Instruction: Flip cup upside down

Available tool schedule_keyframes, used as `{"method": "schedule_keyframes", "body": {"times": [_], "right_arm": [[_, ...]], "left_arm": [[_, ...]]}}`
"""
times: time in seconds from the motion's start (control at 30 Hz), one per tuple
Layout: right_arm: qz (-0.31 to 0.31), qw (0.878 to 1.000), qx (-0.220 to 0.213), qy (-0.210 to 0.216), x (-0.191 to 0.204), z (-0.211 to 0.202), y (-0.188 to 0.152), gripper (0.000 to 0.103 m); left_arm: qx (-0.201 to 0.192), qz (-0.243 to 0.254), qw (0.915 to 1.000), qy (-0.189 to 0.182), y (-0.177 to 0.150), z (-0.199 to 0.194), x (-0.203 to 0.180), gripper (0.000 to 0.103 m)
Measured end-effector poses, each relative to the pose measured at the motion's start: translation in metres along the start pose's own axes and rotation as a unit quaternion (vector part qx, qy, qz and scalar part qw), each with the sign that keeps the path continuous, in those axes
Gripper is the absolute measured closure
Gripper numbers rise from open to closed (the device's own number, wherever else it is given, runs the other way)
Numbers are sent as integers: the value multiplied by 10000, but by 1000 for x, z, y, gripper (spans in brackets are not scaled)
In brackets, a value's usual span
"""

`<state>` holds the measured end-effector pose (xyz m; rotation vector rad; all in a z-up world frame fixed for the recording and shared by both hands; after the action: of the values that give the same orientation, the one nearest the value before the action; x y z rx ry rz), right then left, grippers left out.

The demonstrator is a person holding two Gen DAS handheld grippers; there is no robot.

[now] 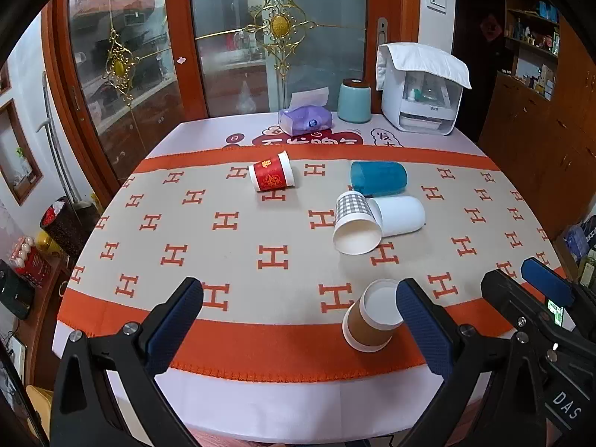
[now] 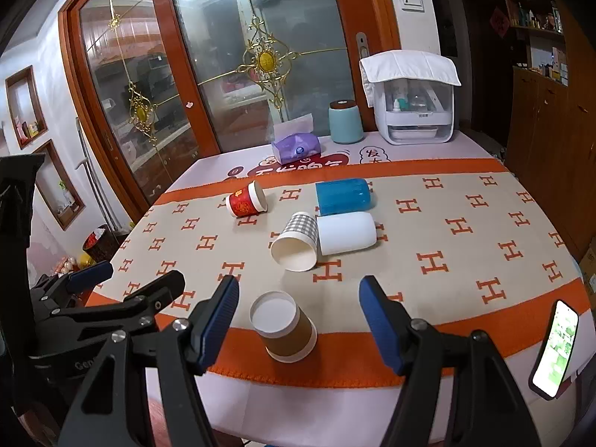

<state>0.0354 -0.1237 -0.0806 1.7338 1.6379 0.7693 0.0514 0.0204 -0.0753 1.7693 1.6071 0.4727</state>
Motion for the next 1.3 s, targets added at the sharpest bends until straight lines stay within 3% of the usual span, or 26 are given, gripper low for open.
{"method": "schedule_keyframes", "body": {"times": [1.3], "right_arm": [[-43, 10000, -26, -63, 1, 6, 1, 36]], "left_arm": [[104, -110, 9999, -19, 2, 15, 4, 1]]}}
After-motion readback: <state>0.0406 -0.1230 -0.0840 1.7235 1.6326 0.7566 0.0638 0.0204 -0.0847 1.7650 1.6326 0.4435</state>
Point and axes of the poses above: each gripper's, at about its wrist camera, not at the fingertips, and z roughly the way its jaws point, x to its left, y to its top, the point moved 10 cm from there along z, roughly the way its jaws point, and after that the axes turned 15 degrees about -y, right-handed, at the moved point
